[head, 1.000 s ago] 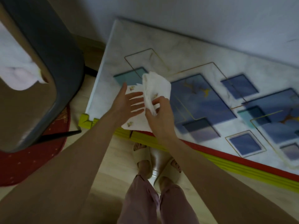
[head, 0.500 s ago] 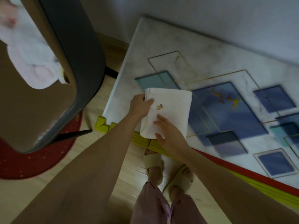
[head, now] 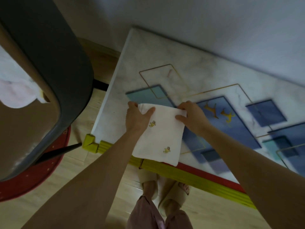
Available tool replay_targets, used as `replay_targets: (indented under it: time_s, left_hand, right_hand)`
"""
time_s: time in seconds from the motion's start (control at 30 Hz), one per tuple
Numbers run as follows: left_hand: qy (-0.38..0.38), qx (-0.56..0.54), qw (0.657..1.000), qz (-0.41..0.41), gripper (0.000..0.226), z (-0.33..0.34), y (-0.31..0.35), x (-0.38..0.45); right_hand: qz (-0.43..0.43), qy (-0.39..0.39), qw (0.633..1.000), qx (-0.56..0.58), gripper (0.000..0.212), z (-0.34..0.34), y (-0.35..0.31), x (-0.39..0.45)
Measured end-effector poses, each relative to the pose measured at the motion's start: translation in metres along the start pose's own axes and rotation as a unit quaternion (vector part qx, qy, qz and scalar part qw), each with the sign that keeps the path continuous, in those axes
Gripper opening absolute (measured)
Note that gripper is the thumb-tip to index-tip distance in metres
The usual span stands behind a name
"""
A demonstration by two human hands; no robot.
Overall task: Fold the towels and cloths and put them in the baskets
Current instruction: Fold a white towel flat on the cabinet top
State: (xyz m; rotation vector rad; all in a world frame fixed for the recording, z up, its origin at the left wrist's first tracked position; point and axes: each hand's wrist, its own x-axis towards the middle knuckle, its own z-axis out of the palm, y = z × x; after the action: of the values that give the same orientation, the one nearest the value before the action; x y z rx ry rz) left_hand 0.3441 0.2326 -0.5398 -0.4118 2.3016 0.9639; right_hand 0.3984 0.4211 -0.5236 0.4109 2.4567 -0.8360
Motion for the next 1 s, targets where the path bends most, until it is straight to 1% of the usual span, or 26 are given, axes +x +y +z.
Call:
replay_targets:
  time_s: [0.07, 0.1, 0.17, 0.27, 0.3, 0.37, 0.47, 0.63, 0.77, 0.83, 0.9, 0.97, 1.0]
  left_hand:
    - [-0.013, -0.003, 1.0, -0.011, 0.073, 0.002, 0.002, 0.004]
    - [-0.029, -0.009, 1.0, -0.005, 0.07, 0.003, 0.002, 0.006]
    - [-0.055, -0.044, 0.997, 0.021, 0.059, 0.0, 0.0, 0.006]
    - [-0.094, -0.074, 0.991, 0.057, 0.046, -0.007, -0.004, -0.002]
    - [-0.103, -0.078, 0.989, 0.07, 0.041, -0.01, -0.006, -0.005]
    - [-0.109, -0.079, 0.987, 0.089, 0.033, -0.012, -0.007, -0.01]
    - [-0.103, -0.063, 0.987, 0.108, 0.032, -0.011, -0.003, -0.01]
    - [-0.095, -0.054, 0.985, 0.131, 0.032, -0.006, 0.007, -0.008]
    - [-0.072, -0.072, 0.986, 0.136, 0.031, -0.003, 0.015, -0.001]
    - [-0.066, -0.092, 0.986, 0.122, 0.033, -0.001, 0.02, 0.009]
    - [-0.058, -0.099, 0.988, 0.102, 0.036, -0.002, 0.021, 0.016]
    - [-0.051, -0.087, 0.992, 0.081, 0.044, -0.004, 0.014, 0.014]
    - [-0.05, -0.083, 0.992, 0.075, 0.048, -0.005, 0.006, 0.008]
  right_hand:
    - [-0.043, 0.024, 0.999, -0.016, 0.025, -0.001, -0.001, -0.002]
    - [-0.067, 0.041, 0.997, -0.022, 0.022, -0.001, -0.003, -0.006]
    - [-0.128, 0.077, 0.988, -0.046, 0.019, 0.002, -0.004, -0.015]
    - [-0.24, 0.134, 0.952, -0.135, 0.019, 0.007, 0.004, -0.029]
    - [-0.26, 0.139, 0.941, -0.164, 0.019, 0.007, 0.009, -0.031]
    - [-0.276, 0.136, 0.927, -0.215, 0.026, 0.005, 0.014, -0.034]
    - [-0.264, 0.135, 0.917, -0.265, 0.035, 0.001, 0.012, -0.033]
    - [-0.175, 0.173, 0.933, -0.263, 0.038, -0.008, 0.013, -0.027]
    - [-0.127, 0.182, 0.956, -0.192, 0.033, -0.004, 0.002, -0.016]
    - [-0.096, 0.151, 0.977, -0.118, 0.026, -0.006, 0.004, 0.002]
    - [-0.073, 0.148, 0.985, -0.052, 0.032, -0.007, 0.007, 0.013]
    - [-0.063, 0.169, 0.983, -0.035, 0.041, 0.001, 0.01, 0.002]
    - [-0.073, 0.172, 0.982, -0.039, 0.043, 0.01, 0.012, -0.012]
